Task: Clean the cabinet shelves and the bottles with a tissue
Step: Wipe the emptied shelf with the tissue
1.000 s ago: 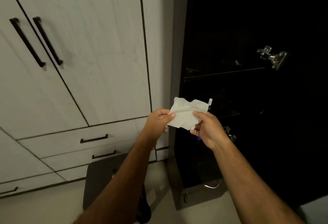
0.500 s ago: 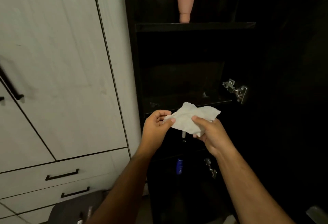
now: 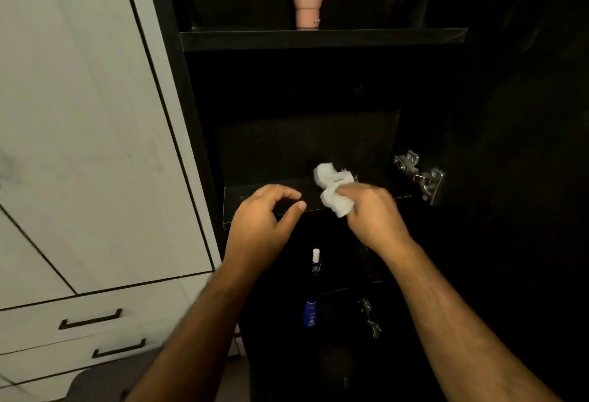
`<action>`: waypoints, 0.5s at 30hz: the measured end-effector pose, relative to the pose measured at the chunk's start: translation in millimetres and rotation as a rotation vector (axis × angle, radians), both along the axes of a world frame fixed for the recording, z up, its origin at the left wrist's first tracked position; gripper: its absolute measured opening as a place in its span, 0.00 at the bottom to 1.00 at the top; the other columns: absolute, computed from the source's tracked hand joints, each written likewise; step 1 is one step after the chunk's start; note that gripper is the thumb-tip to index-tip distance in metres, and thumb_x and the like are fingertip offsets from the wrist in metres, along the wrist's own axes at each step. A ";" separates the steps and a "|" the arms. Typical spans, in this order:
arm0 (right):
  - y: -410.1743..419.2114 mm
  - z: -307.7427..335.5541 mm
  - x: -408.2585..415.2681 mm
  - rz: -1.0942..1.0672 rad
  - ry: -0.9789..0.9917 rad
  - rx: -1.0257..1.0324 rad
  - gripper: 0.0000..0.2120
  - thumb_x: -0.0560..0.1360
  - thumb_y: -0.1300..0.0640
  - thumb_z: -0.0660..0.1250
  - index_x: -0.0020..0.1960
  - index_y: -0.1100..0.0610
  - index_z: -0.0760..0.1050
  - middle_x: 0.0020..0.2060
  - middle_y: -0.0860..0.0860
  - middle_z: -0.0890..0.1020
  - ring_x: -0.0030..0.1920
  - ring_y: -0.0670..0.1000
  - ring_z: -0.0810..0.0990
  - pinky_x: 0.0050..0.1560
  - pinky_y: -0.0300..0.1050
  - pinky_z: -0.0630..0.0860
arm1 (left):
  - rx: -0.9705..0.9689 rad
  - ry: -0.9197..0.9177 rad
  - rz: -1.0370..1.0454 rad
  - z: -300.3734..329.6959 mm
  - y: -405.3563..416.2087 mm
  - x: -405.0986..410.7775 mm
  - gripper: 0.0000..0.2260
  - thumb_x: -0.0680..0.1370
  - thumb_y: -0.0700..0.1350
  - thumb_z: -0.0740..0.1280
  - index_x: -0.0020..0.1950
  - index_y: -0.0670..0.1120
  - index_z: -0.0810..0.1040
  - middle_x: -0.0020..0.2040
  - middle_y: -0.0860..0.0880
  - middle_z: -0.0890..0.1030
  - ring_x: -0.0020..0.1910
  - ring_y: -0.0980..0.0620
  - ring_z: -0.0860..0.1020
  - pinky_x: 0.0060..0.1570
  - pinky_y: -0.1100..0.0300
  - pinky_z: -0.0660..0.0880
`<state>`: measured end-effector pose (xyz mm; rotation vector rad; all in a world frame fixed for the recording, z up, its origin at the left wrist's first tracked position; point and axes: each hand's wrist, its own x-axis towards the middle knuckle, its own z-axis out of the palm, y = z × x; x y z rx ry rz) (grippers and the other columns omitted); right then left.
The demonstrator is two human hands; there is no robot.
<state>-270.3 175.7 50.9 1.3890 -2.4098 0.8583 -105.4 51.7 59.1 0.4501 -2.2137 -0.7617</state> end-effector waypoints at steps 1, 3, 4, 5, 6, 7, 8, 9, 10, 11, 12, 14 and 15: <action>-2.8 -5.4 0.4 0.016 -0.009 0.153 0.17 0.78 0.56 0.62 0.65 0.54 0.77 0.66 0.52 0.77 0.68 0.52 0.72 0.69 0.47 0.65 | -0.028 -0.019 -0.006 2.1 -4.9 -3.6 0.06 0.77 0.51 0.68 0.53 0.55 0.80 0.48 0.62 0.77 0.51 0.65 0.75 0.48 0.68 0.73; -6.1 -9.4 4.7 0.014 -0.006 0.296 0.27 0.80 0.40 0.54 0.75 0.51 0.64 0.76 0.49 0.64 0.77 0.48 0.57 0.77 0.51 0.50 | -0.081 -0.044 -0.014 5.0 -13.3 -10.0 0.07 0.77 0.52 0.67 0.53 0.54 0.80 0.49 0.63 0.77 0.50 0.65 0.75 0.49 0.68 0.72; -8.5 -9.2 7.0 0.000 -0.003 0.332 0.33 0.78 0.33 0.47 0.77 0.49 0.59 0.77 0.49 0.59 0.78 0.48 0.53 0.78 0.53 0.45 | -0.102 -0.054 -0.020 6.3 -17.5 -13.5 0.07 0.77 0.52 0.67 0.53 0.54 0.80 0.49 0.63 0.76 0.50 0.65 0.75 0.49 0.68 0.71; -10.6 -7.7 10.0 -0.019 -0.002 0.363 0.38 0.75 0.29 0.42 0.78 0.47 0.55 0.78 0.49 0.56 0.78 0.48 0.49 0.77 0.55 0.41 | -0.117 -0.062 -0.030 7.9 -21.2 -17.1 0.07 0.77 0.53 0.67 0.53 0.55 0.80 0.49 0.63 0.76 0.50 0.65 0.74 0.49 0.67 0.71; -13.7 -6.7 12.0 -0.040 -0.009 0.396 0.40 0.73 0.27 0.38 0.79 0.46 0.52 0.79 0.50 0.53 0.79 0.49 0.47 0.77 0.56 0.38 | -0.125 -0.064 -0.042 9.4 -24.7 -21.0 0.07 0.77 0.53 0.67 0.53 0.55 0.80 0.49 0.63 0.77 0.49 0.64 0.75 0.49 0.66 0.71; -17.6 -5.0 13.4 -0.058 -0.024 0.426 0.41 0.72 0.27 0.36 0.79 0.45 0.51 0.79 0.50 0.51 0.79 0.49 0.45 0.76 0.57 0.36 | -0.126 -0.056 -0.053 10.9 -27.6 -23.5 0.06 0.76 0.53 0.68 0.52 0.55 0.80 0.49 0.62 0.77 0.50 0.63 0.75 0.50 0.65 0.72; -21.9 -3.1 13.4 -0.077 -0.040 0.444 0.40 0.72 0.27 0.34 0.79 0.44 0.51 0.79 0.50 0.50 0.79 0.49 0.44 0.75 0.58 0.34 | -0.122 -0.043 -0.066 12.9 -30.5 -26.7 0.06 0.76 0.52 0.68 0.51 0.55 0.80 0.49 0.61 0.78 0.50 0.63 0.76 0.50 0.63 0.73; -26.3 -1.7 14.2 -0.093 -0.049 0.454 0.40 0.73 0.28 0.33 0.79 0.45 0.51 0.79 0.49 0.49 0.79 0.49 0.44 0.75 0.58 0.34 | -0.119 -0.029 -0.077 14.8 -33.7 -29.4 0.05 0.76 0.52 0.68 0.51 0.55 0.80 0.49 0.61 0.79 0.50 0.62 0.76 0.50 0.62 0.74; -29.6 -1.7 15.2 -0.113 -0.046 0.461 0.40 0.74 0.29 0.33 0.79 0.46 0.51 0.79 0.49 0.49 0.79 0.49 0.44 0.75 0.58 0.34 | -0.119 -0.020 -0.088 15.8 -37.3 -31.5 0.05 0.76 0.52 0.69 0.50 0.55 0.81 0.48 0.60 0.79 0.49 0.62 0.77 0.50 0.61 0.75; -30.3 -1.4 17.4 -0.133 -0.038 0.464 0.39 0.75 0.30 0.34 0.79 0.48 0.51 0.79 0.49 0.50 0.79 0.48 0.44 0.76 0.58 0.34 | -0.118 -0.016 -0.098 16.2 -40.6 -33.2 0.05 0.76 0.52 0.69 0.50 0.55 0.81 0.48 0.61 0.79 0.49 0.62 0.77 0.50 0.62 0.75; -28.8 -2.2 19.1 -0.153 -0.029 0.464 0.39 0.76 0.30 0.35 0.80 0.50 0.51 0.79 0.48 0.50 0.79 0.47 0.44 0.76 0.57 0.34 | -0.117 -0.015 -0.106 16.0 -43.4 -33.8 0.05 0.75 0.52 0.69 0.50 0.55 0.81 0.47 0.61 0.79 0.48 0.62 0.77 0.50 0.63 0.74; -19.0 -3.5 21.9 -0.219 -0.034 0.487 0.38 0.77 0.31 0.37 0.80 0.52 0.50 0.79 0.48 0.50 0.78 0.45 0.44 0.76 0.55 0.34 | -0.104 -0.022 -0.135 14.6 -49.7 -34.3 0.05 0.75 0.52 0.69 0.49 0.55 0.81 0.47 0.62 0.78 0.49 0.63 0.76 0.49 0.66 0.72; -12.1 -1.6 21.1 -0.266 -0.044 0.503 0.38 0.77 0.32 0.37 0.80 0.53 0.50 0.79 0.48 0.50 0.78 0.45 0.43 0.76 0.54 0.33 | -0.094 -0.025 -0.154 13.5 -52.8 -34.3 0.04 0.76 0.52 0.69 0.49 0.56 0.80 0.47 0.62 0.78 0.49 0.63 0.76 0.49 0.67 0.72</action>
